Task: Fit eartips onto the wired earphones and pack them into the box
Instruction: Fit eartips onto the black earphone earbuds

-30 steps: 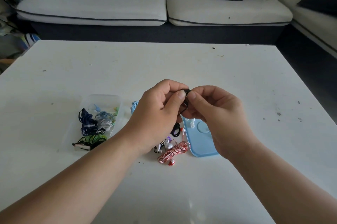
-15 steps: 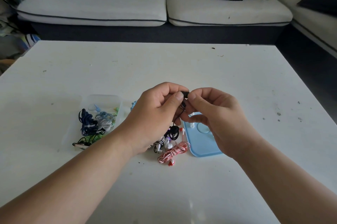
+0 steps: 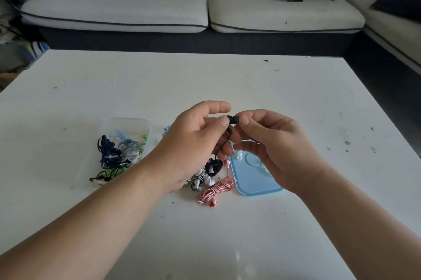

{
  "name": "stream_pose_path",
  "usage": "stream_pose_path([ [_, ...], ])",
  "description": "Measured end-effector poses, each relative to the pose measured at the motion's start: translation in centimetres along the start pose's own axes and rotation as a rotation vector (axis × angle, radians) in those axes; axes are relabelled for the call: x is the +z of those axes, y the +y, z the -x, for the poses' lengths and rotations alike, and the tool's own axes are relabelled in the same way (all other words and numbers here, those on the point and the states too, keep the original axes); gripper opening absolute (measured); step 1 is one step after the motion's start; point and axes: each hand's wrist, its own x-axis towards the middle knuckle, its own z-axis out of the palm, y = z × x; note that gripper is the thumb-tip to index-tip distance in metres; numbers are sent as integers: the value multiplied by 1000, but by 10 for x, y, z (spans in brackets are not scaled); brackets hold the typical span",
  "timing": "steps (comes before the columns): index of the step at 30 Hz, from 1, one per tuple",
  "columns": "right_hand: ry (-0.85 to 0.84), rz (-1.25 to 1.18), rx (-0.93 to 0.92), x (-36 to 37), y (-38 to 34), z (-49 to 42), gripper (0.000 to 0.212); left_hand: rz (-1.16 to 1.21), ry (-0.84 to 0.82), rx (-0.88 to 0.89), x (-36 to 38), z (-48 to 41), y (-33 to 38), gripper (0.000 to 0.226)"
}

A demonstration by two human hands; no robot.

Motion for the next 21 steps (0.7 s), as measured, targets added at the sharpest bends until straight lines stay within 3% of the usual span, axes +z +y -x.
stream_pose_path([
  [5, -103, -6, 36, -2, 0, -1, 35, 20, -57, -24, -4, 1, 2, 28],
  [9, -81, 34, 6, -1, 2, -1, 26, 14, -80, -25, -4, 1, 2, 29],
  [13, -149, -30, 100, -3, -3, -1, 22, 29, -118, -35, -4, 2, 4, 30],
  [18, -179, -34, 157, -6, -5, -3, 33, 34, -135, -57, -4, 3, 6, 31],
  [21, -184, -25, 166, -5, -6, -4, 25, 49, -127, -61, -3, 2, 6, 30],
])
